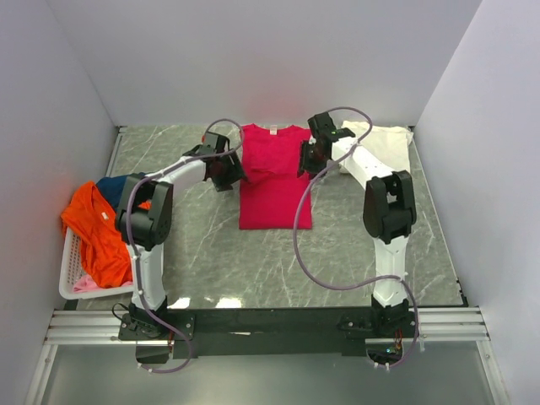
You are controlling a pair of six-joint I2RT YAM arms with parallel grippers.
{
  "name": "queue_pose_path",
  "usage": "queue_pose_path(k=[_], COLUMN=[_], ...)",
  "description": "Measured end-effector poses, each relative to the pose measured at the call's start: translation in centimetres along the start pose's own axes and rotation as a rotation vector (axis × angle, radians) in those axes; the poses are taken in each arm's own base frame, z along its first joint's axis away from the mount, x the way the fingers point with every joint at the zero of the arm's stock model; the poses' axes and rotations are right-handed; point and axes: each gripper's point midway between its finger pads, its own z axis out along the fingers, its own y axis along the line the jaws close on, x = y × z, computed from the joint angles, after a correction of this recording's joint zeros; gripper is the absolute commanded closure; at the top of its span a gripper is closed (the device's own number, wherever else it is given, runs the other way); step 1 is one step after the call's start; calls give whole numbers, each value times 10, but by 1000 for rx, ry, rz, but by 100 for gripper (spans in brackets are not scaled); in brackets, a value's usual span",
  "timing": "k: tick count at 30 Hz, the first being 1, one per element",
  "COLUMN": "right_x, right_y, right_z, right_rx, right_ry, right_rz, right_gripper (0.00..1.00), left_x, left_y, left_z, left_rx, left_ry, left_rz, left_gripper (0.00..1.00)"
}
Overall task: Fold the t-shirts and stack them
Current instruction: Fold the tshirt
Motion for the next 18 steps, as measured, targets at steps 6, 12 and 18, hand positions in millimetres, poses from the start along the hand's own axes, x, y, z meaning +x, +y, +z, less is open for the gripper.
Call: queue_pose_path(k=[6,12,18], right_x=[12,53,108], right_y=[2,-10,-32], right_z=[-29,-27,-22], right_rx=[-37,-42,-10], right_ry=[-15,47,146], right_rz=[-13,4,32], right_gripper=[52,53,53], left_x=[17,56,89], left_y=[4,14,29], left_z=[-39,-47,-42], left_rx=[18,15,-9], left_ry=[-32,6,66], left_rz=[9,19,14], left_gripper=[32,32,33])
